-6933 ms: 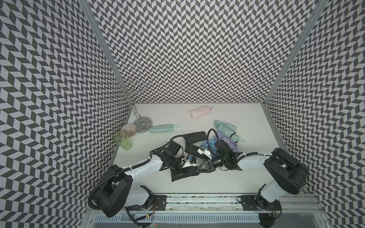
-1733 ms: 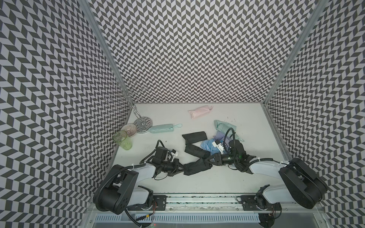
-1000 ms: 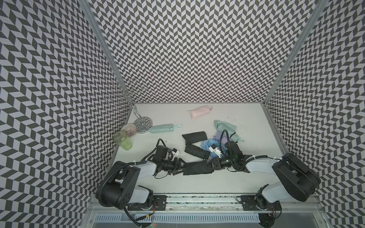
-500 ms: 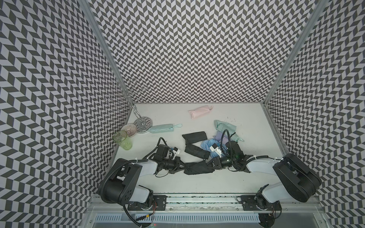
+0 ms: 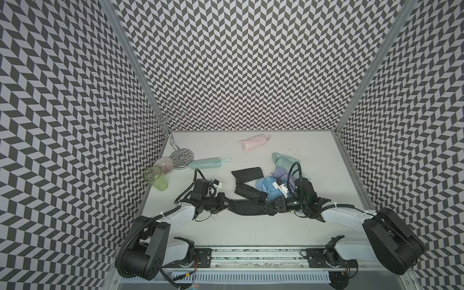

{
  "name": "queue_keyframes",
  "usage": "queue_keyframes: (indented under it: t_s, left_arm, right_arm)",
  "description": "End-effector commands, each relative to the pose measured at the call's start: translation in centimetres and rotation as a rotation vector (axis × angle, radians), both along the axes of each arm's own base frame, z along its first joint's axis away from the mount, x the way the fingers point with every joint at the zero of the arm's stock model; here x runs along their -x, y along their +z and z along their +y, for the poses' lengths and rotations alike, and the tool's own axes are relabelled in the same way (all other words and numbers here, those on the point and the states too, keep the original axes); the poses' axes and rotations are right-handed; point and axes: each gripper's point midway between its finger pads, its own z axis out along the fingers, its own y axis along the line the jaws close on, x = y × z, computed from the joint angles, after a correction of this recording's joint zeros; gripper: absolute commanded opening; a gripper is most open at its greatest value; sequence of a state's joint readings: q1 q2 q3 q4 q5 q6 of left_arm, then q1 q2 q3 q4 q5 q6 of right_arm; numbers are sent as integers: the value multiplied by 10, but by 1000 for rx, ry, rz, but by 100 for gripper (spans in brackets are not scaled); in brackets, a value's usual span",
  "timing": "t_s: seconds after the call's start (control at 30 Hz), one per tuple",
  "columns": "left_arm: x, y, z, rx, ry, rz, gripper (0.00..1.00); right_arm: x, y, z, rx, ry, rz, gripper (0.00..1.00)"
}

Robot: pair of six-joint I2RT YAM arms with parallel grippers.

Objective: Take umbrellas out of sleeves
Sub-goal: Take out the umbrella from the umbrella sleeve, then place the umbrella sleeve at the center of the board, then place the umbrella in the umbrella sleeve.

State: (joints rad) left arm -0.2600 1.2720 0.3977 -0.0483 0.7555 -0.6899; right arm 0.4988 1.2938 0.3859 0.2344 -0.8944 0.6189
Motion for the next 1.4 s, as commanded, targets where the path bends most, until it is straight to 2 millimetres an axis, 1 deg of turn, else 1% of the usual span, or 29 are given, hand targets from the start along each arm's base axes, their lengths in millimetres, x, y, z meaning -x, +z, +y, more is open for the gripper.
queue_keyframes:
  t_s: [0.0, 0.07, 0.2, 0.3, 0.33, 0.43, 0.47, 0.53, 0.63, 0.77, 0.83, 0.93, 1.07, 1.13, 1.27, 1.37]
  left_arm:
    - [-15, -3, 14, -87, 37, -16, 0]
    - [-24, 3, 18, -110, 40, -40, 0]
    - [-41, 13, 36, -151, 69, -77, 0]
    - [-50, 19, 49, -170, 82, -95, 0]
    - [-51, 22, 53, -171, 81, -100, 0]
    - [-59, 38, 68, -161, 115, -150, 0]
    - [-62, 44, 74, -159, 133, -168, 0]
    - [-66, 49, 83, -137, 161, -184, 0]
    - [-68, 49, 87, -105, 170, -177, 0]
    - [-73, 53, 89, -84, 184, -187, 0]
    - [-76, 55, 92, -79, 193, -190, 0]
    - [-82, 57, 101, -84, 228, -192, 0]
    - [-88, 48, 108, -93, 243, -178, 0]
    - [-87, 41, 108, -104, 232, -164, 0]
    - [-82, 27, 107, -119, 204, -142, 0]
    - [-79, 17, 105, -118, 190, -113, 0]
  right_arm:
    - [3, 14, -9, -51, 3, -37, 0]
    - [2, 18, -17, -64, -14, -43, 0]
    - [-1, 24, -34, -63, -60, -58, 0]
    - [-1, 38, -46, -89, -86, -85, 0]
    - [0, 45, -47, -105, -88, -96, 0]
    - [4, 72, -48, -176, -89, -149, 0]
    - [3, 80, -49, -191, -107, -161, 0]
    - [0, 94, -51, -208, -145, -194, 0]
    - [-2, 107, -52, -247, -168, -223, 0]
    - [-3, 110, -49, -246, -137, -217, 0]
    - [-2, 106, -46, -234, -95, -197, 0]
    - [-1, 95, -40, -192, -59, -167, 0]
    - [3, 77, -31, -151, -43, -131, 0]
    - [7, 65, -23, -132, -29, -104, 0]
    - [18, 32, -5, -68, 17, -44, 0]
    - [19, 14, 1, -43, 18, -11, 0]
